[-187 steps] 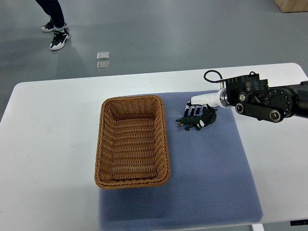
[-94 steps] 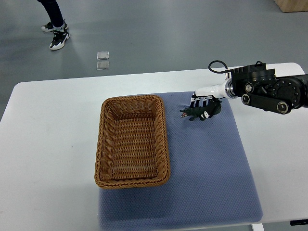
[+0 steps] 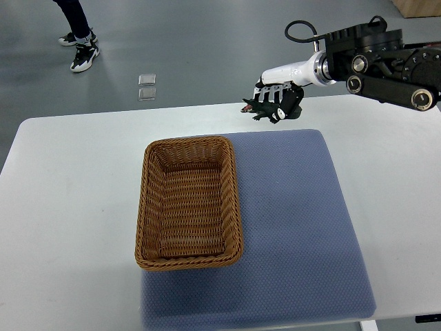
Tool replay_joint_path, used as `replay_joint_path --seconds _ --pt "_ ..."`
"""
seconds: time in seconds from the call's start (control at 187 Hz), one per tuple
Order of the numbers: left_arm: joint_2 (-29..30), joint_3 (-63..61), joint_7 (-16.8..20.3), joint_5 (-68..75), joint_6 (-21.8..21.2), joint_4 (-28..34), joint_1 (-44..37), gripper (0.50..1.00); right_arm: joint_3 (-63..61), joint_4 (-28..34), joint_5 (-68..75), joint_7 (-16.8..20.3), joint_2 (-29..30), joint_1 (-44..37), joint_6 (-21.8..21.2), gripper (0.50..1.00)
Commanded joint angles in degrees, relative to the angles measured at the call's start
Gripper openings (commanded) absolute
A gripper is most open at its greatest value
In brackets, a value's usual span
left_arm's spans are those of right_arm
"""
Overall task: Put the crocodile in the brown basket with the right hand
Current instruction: 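Lift the crocodile with the right hand and carry it over the basket, then lower the crocodile into the basket and open the right hand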
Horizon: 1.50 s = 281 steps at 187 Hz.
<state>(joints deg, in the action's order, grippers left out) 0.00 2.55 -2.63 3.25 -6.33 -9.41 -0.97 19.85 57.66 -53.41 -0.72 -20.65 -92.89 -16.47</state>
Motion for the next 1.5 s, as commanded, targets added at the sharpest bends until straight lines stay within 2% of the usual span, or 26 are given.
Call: replay_joint_path --seconds 0.0,0.582,0.978,1.047,1.144,1.229,1.261,1.266,1.272,1.277,1.288,1.293,1.298,1.304,1.325,1.395,1.496 --pt "0.0 0.0 0.0 0.0 0.0 0.0 0.0 1.000 0.0 0.6 0.6 0.0 1.8 -1.4 -0.1 0.500" --pt "0.0 0.1 0.0 0.0 0.0 0.0 0.0 1.000 -0.1 -0.3 8.2 -0.4 19.9 -0.7 2.0 0.500" --pt "0.0 0.2 0.0 0.0 0.1 -0.4 0.0 1.000 0.3 -2.7 7.2 -0.5 20.7 6.4 4.9 0.502" --pt "0.0 0.2 0.0 0.0 0.1 -0.3 0.0 1.000 0.4 -3.0 7.1 -0.5 20.7 7.5 5.4 0.533" --pt "0.0 0.2 0.0 0.0 0.1 -0.3 0.0 1.000 0.4 -3.2 7.1 -0.7 20.7 8.0 6.0 0.549" --pt "0.0 0.2 0.0 0.0 0.1 -0.3 0.0 1.000 0.4 -3.2 7.2 -1.4 20.7 8.3 6.0 0.635" --pt "0.0 0.2 0.0 0.0 0.1 -0.2 0.0 1.000 0.4 -3.2 7.2 -1.6 20.7 8.3 6.0 0.686" --pt "0.0 0.2 0.0 0.0 0.1 -0.2 0.0 1.000 0.4 -3.2 7.2 -1.7 20.7 8.3 6.0 0.711" --pt "0.0 0.2 0.0 0.0 0.1 -0.2 0.0 1.000 0.4 -3.2 7.2 -1.7 20.7 8.3 6.0 0.711" --pt "0.0 0.2 0.0 0.0 0.1 -0.2 0.0 1.000 0.4 -3.2 7.2 -1.7 20.7 8.3 6.0 0.739" --pt "0.0 0.2 0.0 0.0 0.1 -0.2 0.0 1.000 0.4 -3.2 7.2 -1.7 20.7 8.3 6.0 0.740" --pt "0.0 0.2 0.0 0.0 0.1 -0.2 0.0 1.000 0.4 -3.2 7.2 -1.8 20.7 8.3 6.0 0.768" --pt "0.0 0.2 0.0 0.0 0.1 -0.2 0.0 1.000 0.4 -3.2 7.2 -1.8 20.7 8.3 6.0 0.768" --pt "0.0 0.2 0.0 0.0 0.1 -0.2 0.0 1.000 0.4 -3.2 7.2 -1.8 20.7 8.3 6.0 0.794" --pt "0.0 0.2 0.0 0.0 0.1 -0.2 0.0 1.000 0.4 -3.2 7.3 -1.9 20.7 8.3 6.0 0.823" --pt "0.0 0.2 0.0 0.0 0.1 -0.2 0.0 1.000 0.4 -3.2 7.4 -2.2 20.7 8.3 6.0 0.834" --pt "0.0 0.2 0.0 0.0 0.1 -0.2 0.0 1.000 0.4 -3.2 7.4 -2.3 20.7 8.3 6.0 0.887"
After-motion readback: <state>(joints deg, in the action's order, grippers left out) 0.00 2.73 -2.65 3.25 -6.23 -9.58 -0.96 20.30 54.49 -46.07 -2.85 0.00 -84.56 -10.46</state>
